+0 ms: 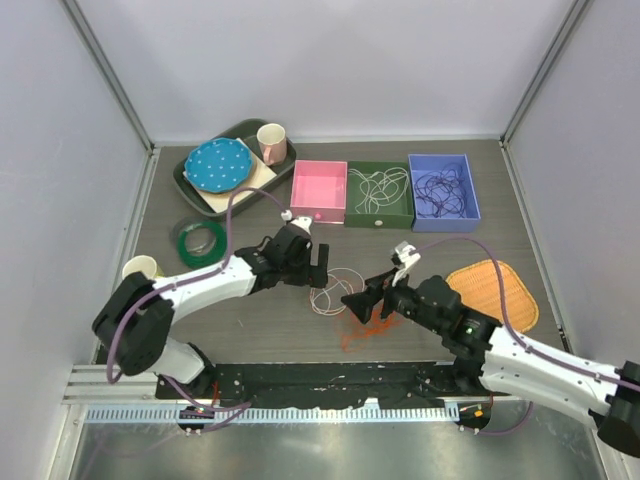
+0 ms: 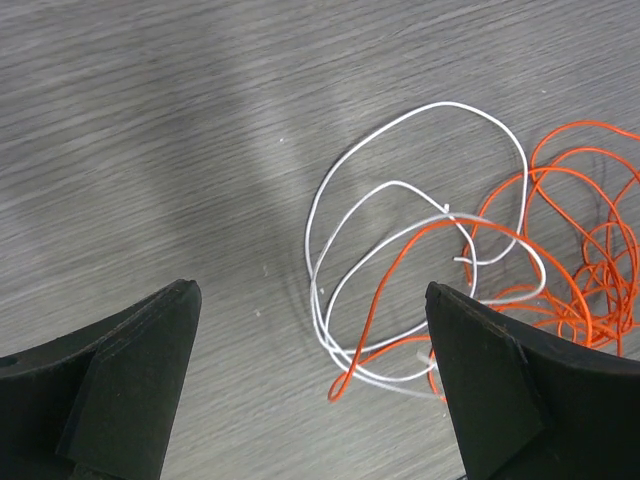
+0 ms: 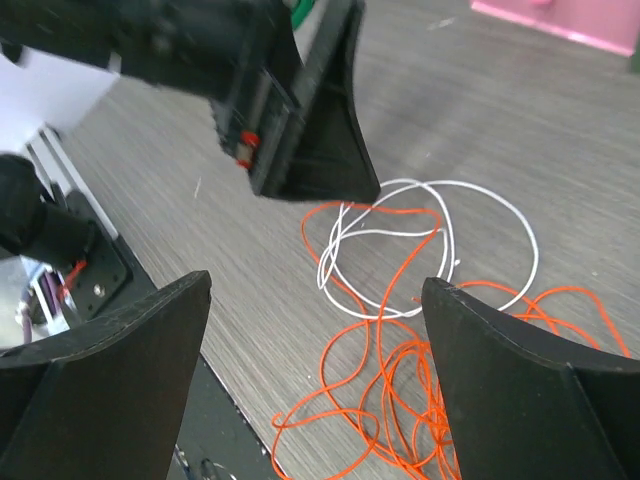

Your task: Untangle the cables

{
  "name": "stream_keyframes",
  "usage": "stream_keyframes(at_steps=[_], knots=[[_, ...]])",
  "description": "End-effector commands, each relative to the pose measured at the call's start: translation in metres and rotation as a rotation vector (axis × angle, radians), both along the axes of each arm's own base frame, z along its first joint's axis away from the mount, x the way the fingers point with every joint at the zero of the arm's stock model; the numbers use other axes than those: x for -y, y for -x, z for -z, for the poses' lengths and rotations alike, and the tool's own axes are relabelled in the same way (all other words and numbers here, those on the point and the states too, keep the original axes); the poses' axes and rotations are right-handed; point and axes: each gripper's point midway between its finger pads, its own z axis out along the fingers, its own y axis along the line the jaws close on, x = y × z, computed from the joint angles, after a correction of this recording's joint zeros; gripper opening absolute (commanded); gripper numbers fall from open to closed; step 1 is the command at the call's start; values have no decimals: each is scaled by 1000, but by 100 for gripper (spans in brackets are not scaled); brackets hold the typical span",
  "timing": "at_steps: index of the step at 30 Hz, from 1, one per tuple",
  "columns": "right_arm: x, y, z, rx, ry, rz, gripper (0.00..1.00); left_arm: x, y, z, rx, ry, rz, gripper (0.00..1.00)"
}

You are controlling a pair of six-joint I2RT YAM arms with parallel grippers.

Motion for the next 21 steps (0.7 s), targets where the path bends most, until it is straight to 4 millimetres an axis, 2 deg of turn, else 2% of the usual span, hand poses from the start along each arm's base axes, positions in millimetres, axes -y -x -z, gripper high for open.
stream_keyframes(at_steps=[1,3,7,10,17,20,21], knots=[[27,-9,-6,6,-46,155,92,32,-18,-4,-14,58,53,98],[33,-10,-8,12,-64,184,92,41,-15,1,-43,74,89,96],[38,-8,-7,23,-77,193,92,40,-22,6,-38,64,70,95],[39,-11,-2,13,-53,205,92,47,-28,3,-8,93,82,96],[38,-16,12,-10,16,224,92,51,-43,15,-25,71,59,91],[39,-19,14,-11,27,237,92,46,-47,30,-54,6,31,84],[39,-19,15,-12,32,237,92,49,-46,36,-75,-4,41,76]])
